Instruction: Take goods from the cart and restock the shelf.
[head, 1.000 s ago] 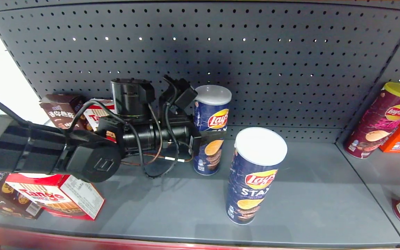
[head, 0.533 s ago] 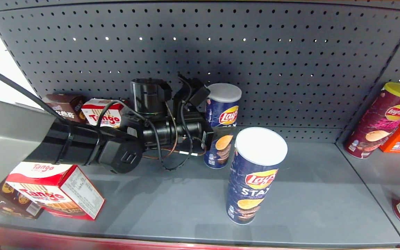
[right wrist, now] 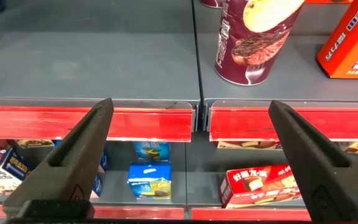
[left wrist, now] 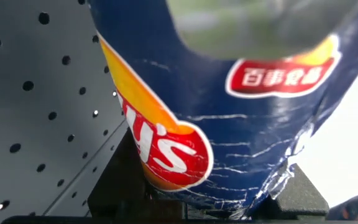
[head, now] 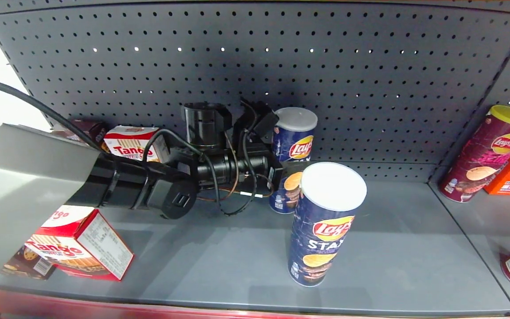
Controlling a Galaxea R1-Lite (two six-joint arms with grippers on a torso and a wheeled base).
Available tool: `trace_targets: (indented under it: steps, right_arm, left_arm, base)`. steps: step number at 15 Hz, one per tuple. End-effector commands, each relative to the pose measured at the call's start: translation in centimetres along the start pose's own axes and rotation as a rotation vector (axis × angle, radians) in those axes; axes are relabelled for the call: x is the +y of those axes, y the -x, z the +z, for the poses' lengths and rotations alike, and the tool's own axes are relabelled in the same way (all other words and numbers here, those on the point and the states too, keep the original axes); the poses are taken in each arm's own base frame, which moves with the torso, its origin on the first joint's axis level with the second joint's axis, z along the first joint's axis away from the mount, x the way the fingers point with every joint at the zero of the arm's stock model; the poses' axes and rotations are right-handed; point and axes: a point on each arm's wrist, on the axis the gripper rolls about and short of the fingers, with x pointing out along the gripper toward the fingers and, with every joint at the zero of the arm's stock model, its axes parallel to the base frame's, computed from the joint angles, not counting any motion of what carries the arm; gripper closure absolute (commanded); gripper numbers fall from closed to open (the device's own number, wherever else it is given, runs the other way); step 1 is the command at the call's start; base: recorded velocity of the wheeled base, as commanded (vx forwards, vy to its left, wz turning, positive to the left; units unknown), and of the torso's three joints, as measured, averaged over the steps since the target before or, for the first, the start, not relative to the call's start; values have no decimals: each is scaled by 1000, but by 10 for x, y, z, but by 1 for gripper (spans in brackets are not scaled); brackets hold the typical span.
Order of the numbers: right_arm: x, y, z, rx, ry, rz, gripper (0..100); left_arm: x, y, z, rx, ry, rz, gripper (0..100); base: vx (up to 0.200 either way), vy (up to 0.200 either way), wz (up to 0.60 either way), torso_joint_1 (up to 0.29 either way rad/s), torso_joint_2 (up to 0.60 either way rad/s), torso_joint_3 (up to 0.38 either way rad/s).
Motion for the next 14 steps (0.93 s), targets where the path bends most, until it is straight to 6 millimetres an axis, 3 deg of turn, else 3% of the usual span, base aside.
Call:
trace_targets:
  steps: [1,8,9,14]
  right_arm:
    - [0,0,0,1,0,-1,0]
    - [0,0,0,1,0,1,0]
    - [0,0,0,1,0,-1,0]
    - [0,0,0,1,0,-1,0]
  left_arm:
    - [2,-5,-3,-3,-2,-2,100]
    - [6,-13,-12,-26,-25,18,100]
    - [6,-13,-13,-22,-30,33,0]
    - [6,-5,2,-56,-55,115,0]
  base:
    - [0,0,0,0,0,0]
    - [0,0,0,0,0,0]
    - [0,0,0,0,0,0]
    - [0,0,0,0,0,0]
